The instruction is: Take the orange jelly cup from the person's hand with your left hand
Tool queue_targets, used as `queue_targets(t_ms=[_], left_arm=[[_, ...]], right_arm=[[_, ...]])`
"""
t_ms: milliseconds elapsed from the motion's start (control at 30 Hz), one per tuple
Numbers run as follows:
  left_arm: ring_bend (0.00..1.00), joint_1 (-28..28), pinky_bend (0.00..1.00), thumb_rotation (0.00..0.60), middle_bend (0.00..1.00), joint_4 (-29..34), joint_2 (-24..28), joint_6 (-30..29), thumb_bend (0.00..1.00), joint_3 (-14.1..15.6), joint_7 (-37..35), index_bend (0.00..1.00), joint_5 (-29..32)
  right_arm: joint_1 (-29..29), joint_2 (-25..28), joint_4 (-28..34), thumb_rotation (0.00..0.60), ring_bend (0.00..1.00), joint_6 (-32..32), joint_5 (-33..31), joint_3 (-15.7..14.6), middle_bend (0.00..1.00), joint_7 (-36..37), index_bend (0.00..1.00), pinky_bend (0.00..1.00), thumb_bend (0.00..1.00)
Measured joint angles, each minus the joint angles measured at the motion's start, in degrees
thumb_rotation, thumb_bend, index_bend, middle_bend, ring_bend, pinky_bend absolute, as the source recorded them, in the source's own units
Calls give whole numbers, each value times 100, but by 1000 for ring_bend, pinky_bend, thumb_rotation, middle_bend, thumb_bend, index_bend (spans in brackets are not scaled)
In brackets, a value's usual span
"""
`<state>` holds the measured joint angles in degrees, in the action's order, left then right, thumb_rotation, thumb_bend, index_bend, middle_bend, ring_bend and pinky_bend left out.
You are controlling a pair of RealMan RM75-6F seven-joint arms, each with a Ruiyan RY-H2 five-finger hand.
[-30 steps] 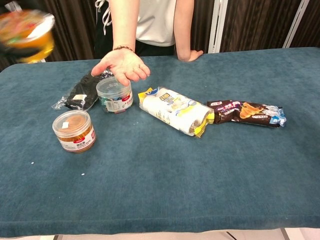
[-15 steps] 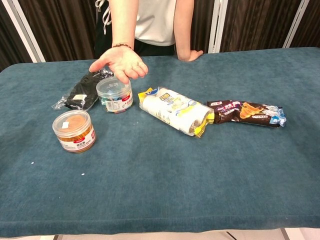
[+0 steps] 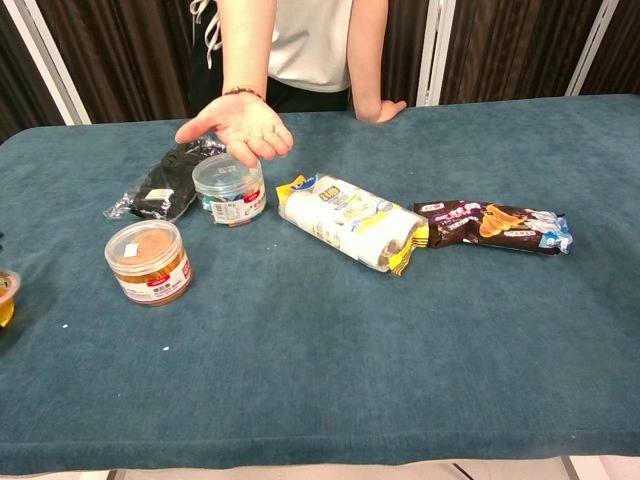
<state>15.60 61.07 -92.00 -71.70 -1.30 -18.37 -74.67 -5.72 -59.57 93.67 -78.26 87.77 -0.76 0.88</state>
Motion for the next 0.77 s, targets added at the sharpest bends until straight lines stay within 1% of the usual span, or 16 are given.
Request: queue_targets(t_ms=[67,167,267,367,467,500,567,600,700,767], left_arm=[[0,-24,63,600,0,89,25,-139,201,-2,-14,0,-109],[0,-61,52,600,0,388,165,-340,184,29,80,0,-320],[0,-107,40,600,0,874,412,-544,178,77,261,0,-527],[0,-183,34,600,0,1564,821,-751,192,162,507,0,-726],[0,-343,30,600,0,2381,1434,-1015,242,308,977,0,-895],[0,-470,21,600,0,2732,1776,-1171,254,404,1336,0,-938],[0,-643,4,600,0,3006,2065,-1381,264,500,1747,0,-977],[0,-809,0,600,0,3169,2214,-1606,267,564,2075,0,-1017],[0,-1170,0,600,0,3302,2285,-2204,267,661,2650,0,-1114],[0,-1403,0,600,0,3297,2256,-2419,267,716,2747,0,-1165]], right_arm=[[3,4,2,600,0,-4,-15,7,0,1,0,0,211],[3,2,6,600,0,2,-24,7,0,-20,0,0,211],[4,2,14,600,0,11,-19,-3,0,-40,0,0,211],[19,13,23,600,0,-16,-8,-8,0,-37,0,0,211],[51,34,36,600,0,-94,23,-15,0,-31,0,0,211],[64,41,43,600,0,-128,44,-17,0,-31,0,0,211],[96,47,58,600,0,-226,116,-27,0,-45,0,0,211],[110,45,65,600,0,-265,151,-34,0,-65,0,0,211],[139,13,75,600,0,-289,216,-77,0,-161,0,0,211],[128,-4,80,600,0,-226,214,-92,0,-186,0,0,211]])
